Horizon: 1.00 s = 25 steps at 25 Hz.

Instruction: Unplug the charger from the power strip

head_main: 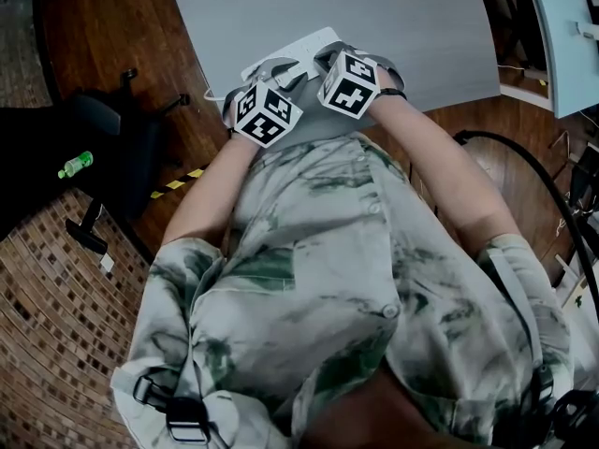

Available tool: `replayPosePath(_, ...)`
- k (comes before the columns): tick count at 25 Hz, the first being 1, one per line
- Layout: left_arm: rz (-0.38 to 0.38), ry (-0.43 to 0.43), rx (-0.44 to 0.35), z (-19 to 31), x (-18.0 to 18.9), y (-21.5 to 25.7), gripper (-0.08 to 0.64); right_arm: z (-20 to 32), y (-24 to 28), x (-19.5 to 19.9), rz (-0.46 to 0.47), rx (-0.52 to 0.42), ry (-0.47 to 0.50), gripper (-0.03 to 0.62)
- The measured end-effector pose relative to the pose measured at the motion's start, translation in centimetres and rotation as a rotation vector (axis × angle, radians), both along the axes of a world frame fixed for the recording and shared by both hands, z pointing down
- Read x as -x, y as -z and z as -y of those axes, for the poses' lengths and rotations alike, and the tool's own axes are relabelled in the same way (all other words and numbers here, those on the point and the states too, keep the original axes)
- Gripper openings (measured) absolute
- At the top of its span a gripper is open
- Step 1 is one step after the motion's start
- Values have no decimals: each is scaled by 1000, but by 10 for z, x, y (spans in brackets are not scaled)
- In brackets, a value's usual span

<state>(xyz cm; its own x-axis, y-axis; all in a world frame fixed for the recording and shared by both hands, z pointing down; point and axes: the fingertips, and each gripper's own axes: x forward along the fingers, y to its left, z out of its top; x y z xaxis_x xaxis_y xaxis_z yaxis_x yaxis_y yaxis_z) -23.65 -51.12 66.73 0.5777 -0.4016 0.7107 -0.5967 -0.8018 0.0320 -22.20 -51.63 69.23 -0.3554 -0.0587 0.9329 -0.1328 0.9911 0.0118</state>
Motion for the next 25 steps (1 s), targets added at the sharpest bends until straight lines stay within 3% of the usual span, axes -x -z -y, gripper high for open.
replayPosePath(3, 49, -37, -44, -2, -2, 4, 103, -1, -1, 1, -3, -3, 0, -5)
replayPosePath(8, -45, -2, -164, 24, 6, 72, 104, 5, 4, 6, 18, -22, 6, -5)
replayPosePath(12, -51, -20, -134, 24, 16, 79, 106, 0, 2, 1, 3, -10, 12, -5)
replayPosePath(16, -72, 18, -107, 19, 23, 80, 106, 2, -4, -2, 23, -23, 13, -5)
replayPosePath(19, -53, 53, -115, 16, 33, 86, 106, 5, -2, 3, 105, -51, -6, 2)
replayPosePath(25, -40, 114, -160, -3, 38, 126, 106, -8, 56, -19, 268, -135, -30, 2)
